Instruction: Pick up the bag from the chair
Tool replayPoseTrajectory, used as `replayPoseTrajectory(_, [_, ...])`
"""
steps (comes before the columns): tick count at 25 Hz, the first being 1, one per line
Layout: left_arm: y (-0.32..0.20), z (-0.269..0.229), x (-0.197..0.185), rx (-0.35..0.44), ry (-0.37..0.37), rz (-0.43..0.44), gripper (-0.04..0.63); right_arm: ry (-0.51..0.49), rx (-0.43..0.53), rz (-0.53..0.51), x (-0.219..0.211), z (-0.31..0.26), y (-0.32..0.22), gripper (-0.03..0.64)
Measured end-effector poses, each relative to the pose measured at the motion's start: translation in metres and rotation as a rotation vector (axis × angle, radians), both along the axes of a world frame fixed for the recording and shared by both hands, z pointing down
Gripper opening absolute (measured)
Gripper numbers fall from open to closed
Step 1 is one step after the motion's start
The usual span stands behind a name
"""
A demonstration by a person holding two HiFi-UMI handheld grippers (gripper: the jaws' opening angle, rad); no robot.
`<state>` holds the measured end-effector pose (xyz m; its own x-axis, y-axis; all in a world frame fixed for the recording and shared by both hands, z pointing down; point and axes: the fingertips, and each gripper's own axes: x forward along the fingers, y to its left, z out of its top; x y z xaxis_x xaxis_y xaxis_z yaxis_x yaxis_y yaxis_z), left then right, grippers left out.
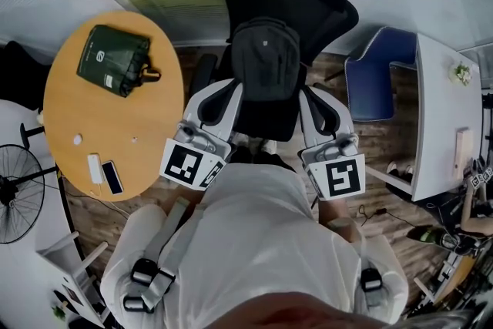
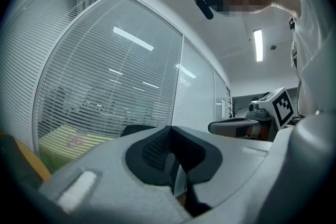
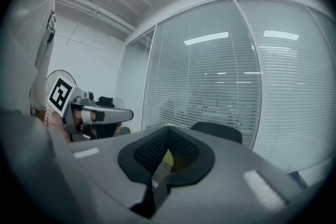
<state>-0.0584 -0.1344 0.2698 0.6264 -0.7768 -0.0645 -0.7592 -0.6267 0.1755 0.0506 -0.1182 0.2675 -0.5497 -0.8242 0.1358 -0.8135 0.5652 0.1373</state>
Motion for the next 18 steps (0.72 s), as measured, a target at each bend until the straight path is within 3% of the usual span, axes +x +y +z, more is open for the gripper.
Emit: replayPoseTrajectory(18, [-0.025, 0.049, 0.005, -0.073, -0.03, -0.007, 0.023, -0.001, -0.068, 0.013, 0.014, 0.039, -0.022, 0.021])
